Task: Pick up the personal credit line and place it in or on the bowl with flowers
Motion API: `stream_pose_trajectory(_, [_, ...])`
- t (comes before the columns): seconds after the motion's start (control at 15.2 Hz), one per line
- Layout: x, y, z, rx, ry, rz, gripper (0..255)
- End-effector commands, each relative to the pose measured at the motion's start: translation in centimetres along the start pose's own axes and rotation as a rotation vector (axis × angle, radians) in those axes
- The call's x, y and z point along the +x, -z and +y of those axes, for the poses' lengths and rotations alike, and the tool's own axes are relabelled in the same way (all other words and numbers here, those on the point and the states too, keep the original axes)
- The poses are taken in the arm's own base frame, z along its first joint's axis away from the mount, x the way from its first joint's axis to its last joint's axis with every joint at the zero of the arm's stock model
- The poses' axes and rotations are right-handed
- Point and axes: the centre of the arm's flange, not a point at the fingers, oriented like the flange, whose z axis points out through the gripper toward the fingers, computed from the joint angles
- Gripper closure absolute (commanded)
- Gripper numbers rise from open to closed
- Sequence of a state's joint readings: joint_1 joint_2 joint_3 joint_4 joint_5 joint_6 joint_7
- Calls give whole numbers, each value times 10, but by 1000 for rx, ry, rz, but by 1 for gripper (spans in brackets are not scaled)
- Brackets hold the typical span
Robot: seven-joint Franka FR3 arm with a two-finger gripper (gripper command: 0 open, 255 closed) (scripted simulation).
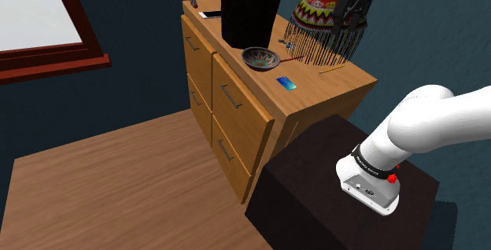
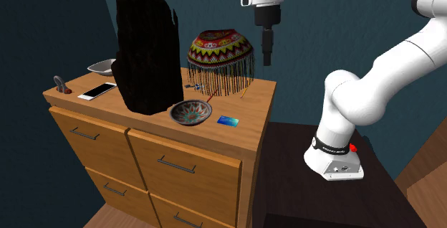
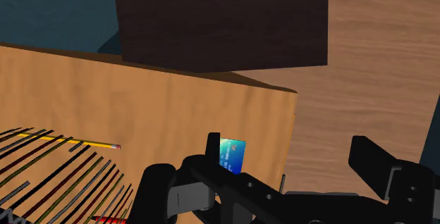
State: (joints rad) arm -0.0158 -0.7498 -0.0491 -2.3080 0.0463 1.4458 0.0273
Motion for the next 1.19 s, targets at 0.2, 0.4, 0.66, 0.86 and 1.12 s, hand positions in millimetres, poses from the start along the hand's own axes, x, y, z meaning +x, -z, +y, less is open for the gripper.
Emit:
stream_pose_trajectory(0.2, [20,-34,1,-4,-26,-4,0])
stream_pose_trajectory(0.4, [40,-69,3,-9,-52,-7,0])
stream_pose_trajectory(0.66, [66,-115,6,-15,-87,-12,0])
stream_pose_trajectory(0.86, [85,-150,9,-19,-113,-15,0])
stream_pose_trajectory(1.12, [111,-196,14,-25,-148,-20,0])
